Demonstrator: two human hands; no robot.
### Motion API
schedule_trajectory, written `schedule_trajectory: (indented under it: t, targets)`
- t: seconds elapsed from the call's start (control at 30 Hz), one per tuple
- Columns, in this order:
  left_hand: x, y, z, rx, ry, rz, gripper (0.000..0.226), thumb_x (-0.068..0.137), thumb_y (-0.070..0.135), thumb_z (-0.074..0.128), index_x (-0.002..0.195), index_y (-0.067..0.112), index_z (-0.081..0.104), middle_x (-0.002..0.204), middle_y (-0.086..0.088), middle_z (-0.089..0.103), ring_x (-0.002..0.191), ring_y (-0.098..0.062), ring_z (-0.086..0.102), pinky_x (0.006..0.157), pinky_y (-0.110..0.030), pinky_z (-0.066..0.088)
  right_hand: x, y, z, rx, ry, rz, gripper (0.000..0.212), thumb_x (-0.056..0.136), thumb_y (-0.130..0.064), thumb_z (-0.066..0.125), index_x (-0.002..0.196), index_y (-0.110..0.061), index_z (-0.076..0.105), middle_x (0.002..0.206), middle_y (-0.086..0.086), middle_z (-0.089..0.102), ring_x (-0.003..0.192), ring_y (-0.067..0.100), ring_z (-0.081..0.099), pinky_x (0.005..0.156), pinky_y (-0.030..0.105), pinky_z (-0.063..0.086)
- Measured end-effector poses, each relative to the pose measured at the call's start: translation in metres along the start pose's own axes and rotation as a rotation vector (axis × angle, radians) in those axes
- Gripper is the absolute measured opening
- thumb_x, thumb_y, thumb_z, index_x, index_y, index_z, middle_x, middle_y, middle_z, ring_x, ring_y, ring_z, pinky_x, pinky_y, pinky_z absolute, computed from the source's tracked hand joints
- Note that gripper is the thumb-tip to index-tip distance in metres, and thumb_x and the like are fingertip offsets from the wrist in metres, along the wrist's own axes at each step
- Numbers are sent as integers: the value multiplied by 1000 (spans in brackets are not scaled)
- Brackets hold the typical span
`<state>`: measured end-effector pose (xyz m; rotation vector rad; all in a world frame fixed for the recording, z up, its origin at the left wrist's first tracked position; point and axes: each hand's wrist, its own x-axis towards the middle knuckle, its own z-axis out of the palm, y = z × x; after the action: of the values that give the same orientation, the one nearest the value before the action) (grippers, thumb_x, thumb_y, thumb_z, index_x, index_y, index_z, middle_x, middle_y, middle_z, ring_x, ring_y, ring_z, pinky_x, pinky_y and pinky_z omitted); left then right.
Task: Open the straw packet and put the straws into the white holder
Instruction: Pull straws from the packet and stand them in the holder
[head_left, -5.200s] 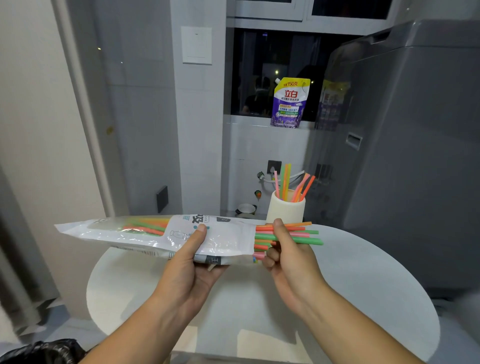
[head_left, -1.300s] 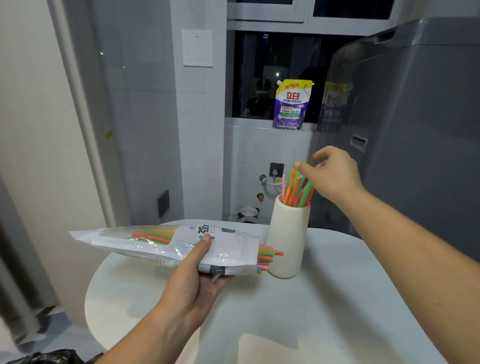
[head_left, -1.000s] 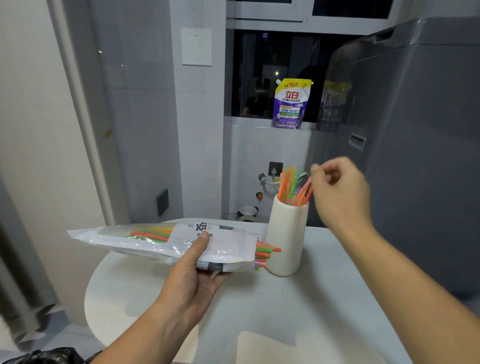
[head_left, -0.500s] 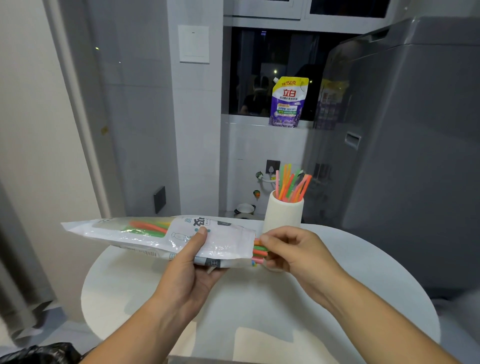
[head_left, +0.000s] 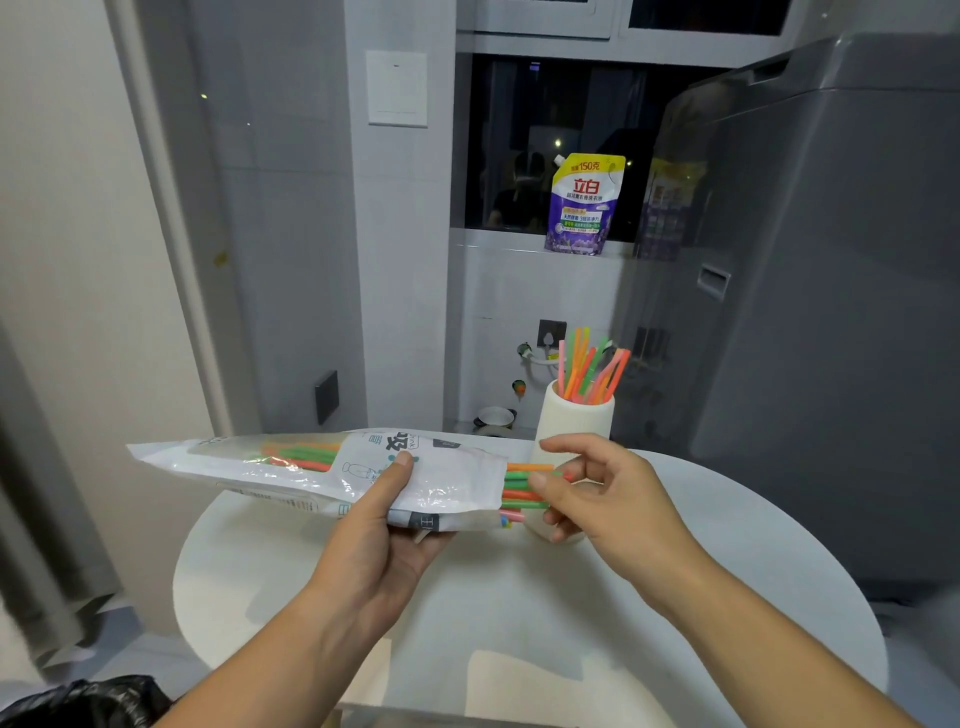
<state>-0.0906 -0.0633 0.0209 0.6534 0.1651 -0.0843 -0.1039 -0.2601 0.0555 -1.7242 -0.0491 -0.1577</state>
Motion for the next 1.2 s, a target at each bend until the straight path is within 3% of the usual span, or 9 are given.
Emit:
schedule_trajectory:
  t: [0.13, 0.2, 0.33, 0.47, 0.63, 0.83, 1.0, 1.2]
  targets:
    - [1, -2, 0, -4, 9, -4, 43, 94, 15, 65, 136, 12, 58, 118, -13, 76, 106, -28, 74, 86, -62, 56, 0, 1, 2, -49, -11, 0, 7, 87, -3, 71, 92, -8, 73, 76, 13, 67, 53, 13, 63, 55, 25, 54]
    - [1, -1, 0, -12, 10, -7, 45, 92, 16, 66, 136, 12, 58, 119, -13, 76, 107, -29, 74, 86, -62, 56, 0, 0, 2, -21, 35, 2, 7, 88, -3, 69, 94, -6, 69, 80, 16, 67, 54, 15, 63, 53, 25, 54]
    - [1, -1, 0, -15, 7, -10, 47, 91, 16, 67, 137, 13, 57, 118, -12, 77, 105, -28, 75, 83, -60, 58, 1, 1, 1, 2, 29, 65, 30, 88, -21, 73, 114, -18, 57, 94, 16, 62, 58, 21, 65, 55, 31, 54]
    - [0, -3, 2, -5, 5, -9, 43, 94, 15, 65, 136, 13, 58, 116, -12, 78, 101, -27, 76, 80, -60, 59, 3, 5, 0, -32, 14, 42, 6, 91, -18, 70, 95, -15, 73, 78, 13, 69, 57, 18, 61, 58, 32, 54]
    - [1, -1, 0, -11, 2, -2, 51, 86, 16, 69, 136, 14, 58, 118, -12, 77, 106, -29, 75, 92, -64, 53, 4, 3, -5, 9, 51, 29, 7, 92, -11, 67, 90, -8, 73, 66, 14, 65, 54, 17, 57, 54, 25, 52]
    - [0, -1, 1, -3, 6, -11, 43, 91, 17, 67, 134, 13, 59, 117, -12, 77, 105, -28, 75, 87, -62, 55, 5, 7, -4, 34, 9, 45, 3, 89, -12, 72, 89, -11, 75, 72, 14, 68, 61, 20, 61, 58, 26, 53]
    - [1, 3, -1, -26, 24, -5, 42, 90, 15, 68, 131, 14, 61, 114, -11, 78, 102, -27, 76, 86, -62, 56, 9, 8, -13, 85, 92, 56, 6, 90, -10, 69, 89, -8, 74, 72, 12, 68, 61, 16, 61, 63, 30, 52]
    - [2, 6, -1, -48, 53, 8, 37, 94, 14, 66, 131, 15, 61, 112, -9, 79, 100, -25, 76, 91, -57, 58, 9, 7, -12, 316, 132, 135, 19, 88, -20, 72, 97, -4, 68, 71, 9, 60, 55, 16, 54, 52, 28, 46]
